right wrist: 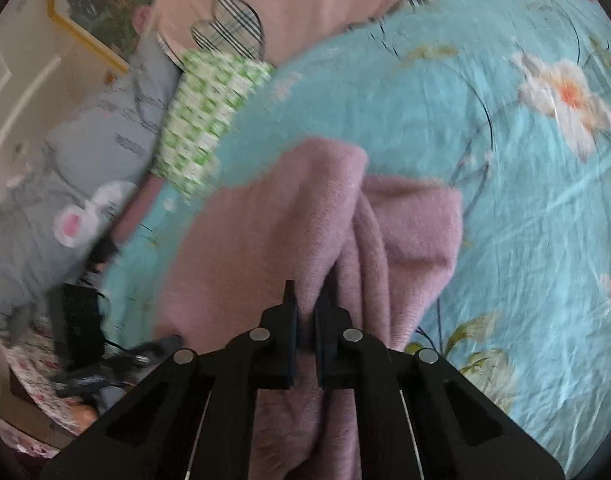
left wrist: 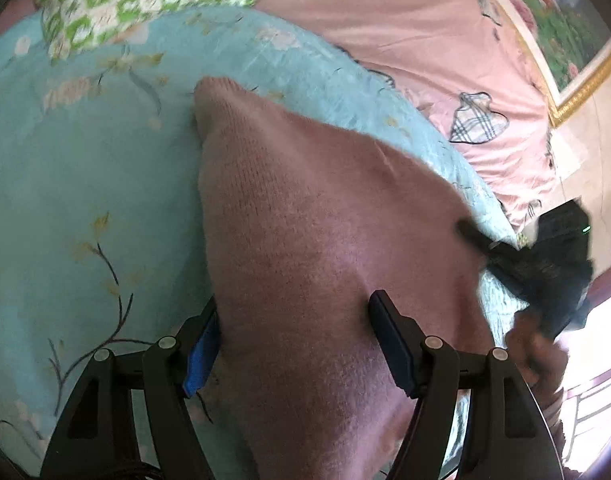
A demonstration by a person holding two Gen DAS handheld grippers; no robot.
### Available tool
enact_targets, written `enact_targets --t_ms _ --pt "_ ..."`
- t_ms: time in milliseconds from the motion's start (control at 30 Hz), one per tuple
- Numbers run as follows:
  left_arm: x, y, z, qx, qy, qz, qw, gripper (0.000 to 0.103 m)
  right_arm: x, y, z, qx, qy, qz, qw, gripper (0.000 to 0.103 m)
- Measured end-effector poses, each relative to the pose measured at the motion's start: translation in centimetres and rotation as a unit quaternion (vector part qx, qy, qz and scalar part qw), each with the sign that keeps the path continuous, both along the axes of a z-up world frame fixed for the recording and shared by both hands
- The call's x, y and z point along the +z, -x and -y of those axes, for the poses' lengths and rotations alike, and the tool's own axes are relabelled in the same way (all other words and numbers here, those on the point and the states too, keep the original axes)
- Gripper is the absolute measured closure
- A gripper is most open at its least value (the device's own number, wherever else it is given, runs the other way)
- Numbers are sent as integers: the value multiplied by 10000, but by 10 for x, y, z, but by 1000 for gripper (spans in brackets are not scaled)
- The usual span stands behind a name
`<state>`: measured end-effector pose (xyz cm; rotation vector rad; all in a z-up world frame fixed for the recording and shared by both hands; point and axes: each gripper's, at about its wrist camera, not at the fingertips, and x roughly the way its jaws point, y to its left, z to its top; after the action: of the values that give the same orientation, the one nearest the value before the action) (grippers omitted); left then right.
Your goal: Fold small clothes
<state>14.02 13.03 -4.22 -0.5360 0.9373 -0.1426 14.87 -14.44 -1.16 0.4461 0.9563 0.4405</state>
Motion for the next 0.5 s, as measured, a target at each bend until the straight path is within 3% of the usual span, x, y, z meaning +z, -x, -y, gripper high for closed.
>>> enact_targets --t_ms 67,133,267,367,500 --pt "11 1 5 -114 22 147 9998 29 32 5 12 -9 24 352 9994 96" --pt "13 -2 13 -214 -26 176 9996 29 42 3 22 -19 237 360 9991 96" --pt "-1 -7 26 -186 -408 -71 9990 29 6 -12 25 119 369 -102 9992 96" --pt "-12 -4 22 -152 -357 -158 9991 27 -29 -16 22 40 514 -440 9977 91" --pt "-6 8 14 -91 -271 -90 9996 28 -24 5 39 -365 136 -418 9984 83"
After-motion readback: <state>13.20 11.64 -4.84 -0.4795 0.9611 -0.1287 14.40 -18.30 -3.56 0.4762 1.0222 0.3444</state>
